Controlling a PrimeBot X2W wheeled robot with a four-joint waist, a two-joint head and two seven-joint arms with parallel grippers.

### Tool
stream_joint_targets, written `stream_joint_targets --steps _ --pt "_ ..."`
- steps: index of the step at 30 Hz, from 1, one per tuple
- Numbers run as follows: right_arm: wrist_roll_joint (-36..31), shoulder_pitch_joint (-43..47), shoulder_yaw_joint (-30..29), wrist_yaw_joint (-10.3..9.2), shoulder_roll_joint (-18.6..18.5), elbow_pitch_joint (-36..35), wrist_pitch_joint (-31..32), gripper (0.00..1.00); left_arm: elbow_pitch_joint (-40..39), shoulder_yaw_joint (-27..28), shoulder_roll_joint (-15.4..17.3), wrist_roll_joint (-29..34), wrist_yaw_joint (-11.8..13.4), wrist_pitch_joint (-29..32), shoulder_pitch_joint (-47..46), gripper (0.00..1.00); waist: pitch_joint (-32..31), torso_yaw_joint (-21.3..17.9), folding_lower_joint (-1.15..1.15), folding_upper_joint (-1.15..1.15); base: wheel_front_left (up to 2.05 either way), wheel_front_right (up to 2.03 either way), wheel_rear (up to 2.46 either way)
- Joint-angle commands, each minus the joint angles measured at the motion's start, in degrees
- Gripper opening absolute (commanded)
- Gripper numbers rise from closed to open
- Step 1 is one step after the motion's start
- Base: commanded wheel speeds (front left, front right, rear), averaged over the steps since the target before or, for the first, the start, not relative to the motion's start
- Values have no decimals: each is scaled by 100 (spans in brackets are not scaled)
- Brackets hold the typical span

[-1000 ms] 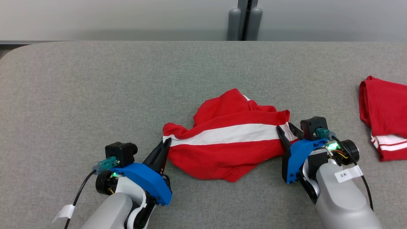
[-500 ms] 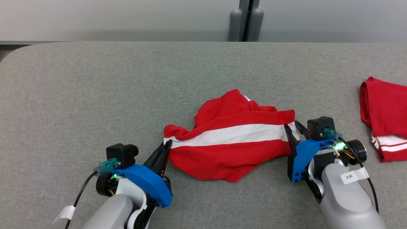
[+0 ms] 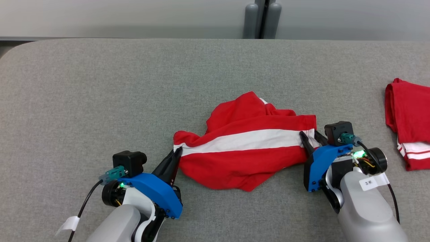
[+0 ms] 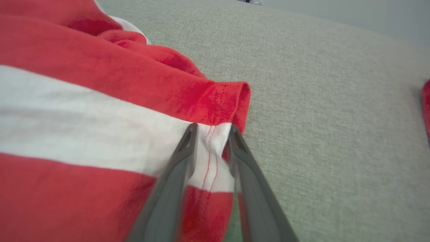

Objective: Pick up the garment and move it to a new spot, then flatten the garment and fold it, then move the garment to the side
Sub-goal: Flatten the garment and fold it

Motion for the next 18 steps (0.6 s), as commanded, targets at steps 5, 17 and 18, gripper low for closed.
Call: stream_joint_targets --steps 5,17,18 --pt "29 -112 20 -1 -15 155 4 36 -3 29 48 -2 13 -48 -101 0 43 36 0 0 0 0 0" --pt "437 -90 -73 -1 -14 -412 -409 0 -278 75 203 120 80 -150 -283 0 -212 -80 0 0 0 0 0" --pt "452 -64 -106 -1 -15 -551 -417 0 -348 82 250 152 92 -139 -304 0 -262 -93 0 0 0 0 0"
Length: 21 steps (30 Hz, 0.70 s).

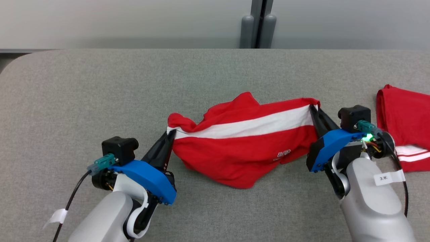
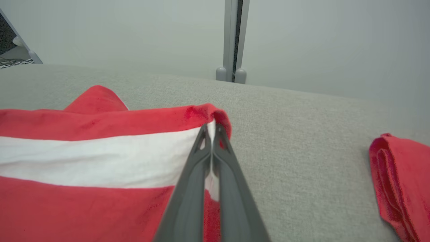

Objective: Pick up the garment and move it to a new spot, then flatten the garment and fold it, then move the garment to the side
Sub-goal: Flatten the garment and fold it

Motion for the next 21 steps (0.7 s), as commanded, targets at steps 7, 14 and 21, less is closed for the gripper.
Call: stream_joint_targets --steps 7,14,21 --pt "90 413 -152 -1 -20 -1452 214 0 -725 139 357 147 216 163 -281 0 -474 -116 0 0 0 0 0" --pt "193 1114 -176 -1 -36 -3519 777 0 -1833 401 671 112 523 374 -367 0 -1011 -187 0 0 0 0 0" --pt "123 1646 -305 -1 -87 -5473 1432 0 -3016 716 1074 98 963 791 -499 0 -1330 -257 0 0 0 0 0"
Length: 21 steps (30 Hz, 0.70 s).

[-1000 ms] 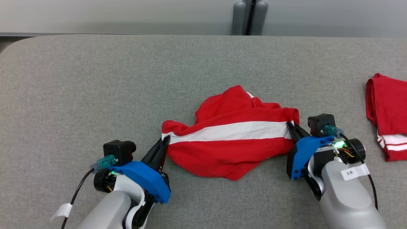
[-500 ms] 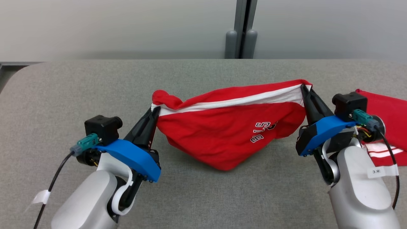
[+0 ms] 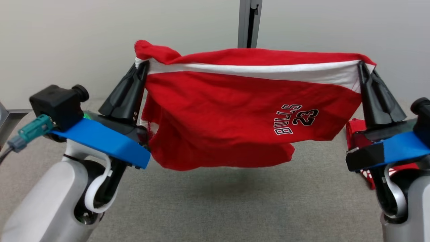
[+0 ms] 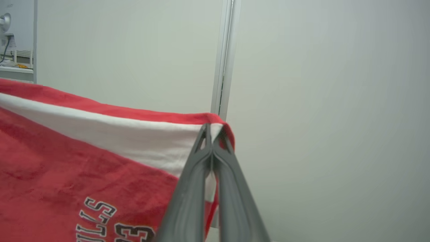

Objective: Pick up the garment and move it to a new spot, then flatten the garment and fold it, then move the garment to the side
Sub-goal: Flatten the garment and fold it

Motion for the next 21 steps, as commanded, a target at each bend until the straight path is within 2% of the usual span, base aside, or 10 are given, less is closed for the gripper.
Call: stream_joint_targets --steps 1,5,9,15,21 --pt "-9 143 -28 -1 -23 -193 112 0 -120 77 94 -32 73 78 -102 0 -34 -36 1 1 0 0 0" --pt "-10 236 -141 -1 -70 -522 475 0 -237 175 225 -145 141 360 -249 0 16 -84 1 1 0 0 0" --pt "53 -52 -116 -2 -115 -143 605 0 151 213 230 -304 -2 539 -526 0 181 -177 1 1 0 0 0" --pt "48 -1161 72 -1 -100 814 378 0 1128 195 -67 -357 -329 544 -1372 0 779 -376 1 1 0 0 0" --pt "-146 -2329 78 -1 0 1610 -211 0 2106 240 -478 -223 -594 122 -2304 0 1133 -509 1 1 0 0 0"
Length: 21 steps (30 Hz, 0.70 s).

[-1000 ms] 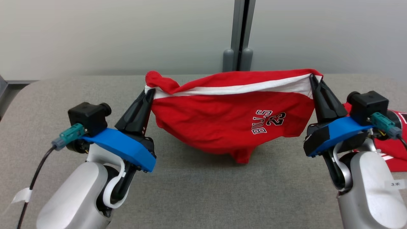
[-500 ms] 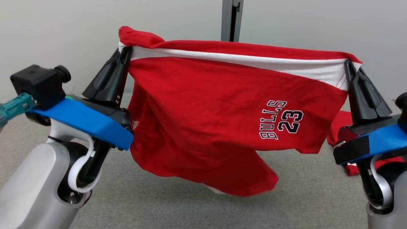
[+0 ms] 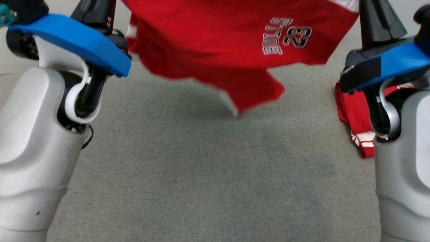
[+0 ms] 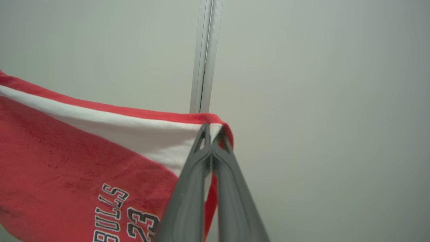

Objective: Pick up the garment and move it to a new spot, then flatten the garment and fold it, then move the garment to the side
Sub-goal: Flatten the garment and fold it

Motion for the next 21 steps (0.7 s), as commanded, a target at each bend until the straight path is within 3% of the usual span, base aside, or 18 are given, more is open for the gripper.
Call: stream_joint_targets --steps 1,13,21 --pt "-58 -115 -17 -1 42 142 -120 0 176 4 -75 40 -55 -113 -90 0 51 11 -2 -2 0 0 0" --pt "155 1505 342 -1 71 807 -570 0 996 -396 -649 -265 -319 -701 1446 0 64 179 -2 -2 0 0 0" --pt "485 2980 140 -1 74 139 -805 0 638 -480 -636 -384 -176 -1185 2745 0 -230 223 -2 -2 0 0 0"
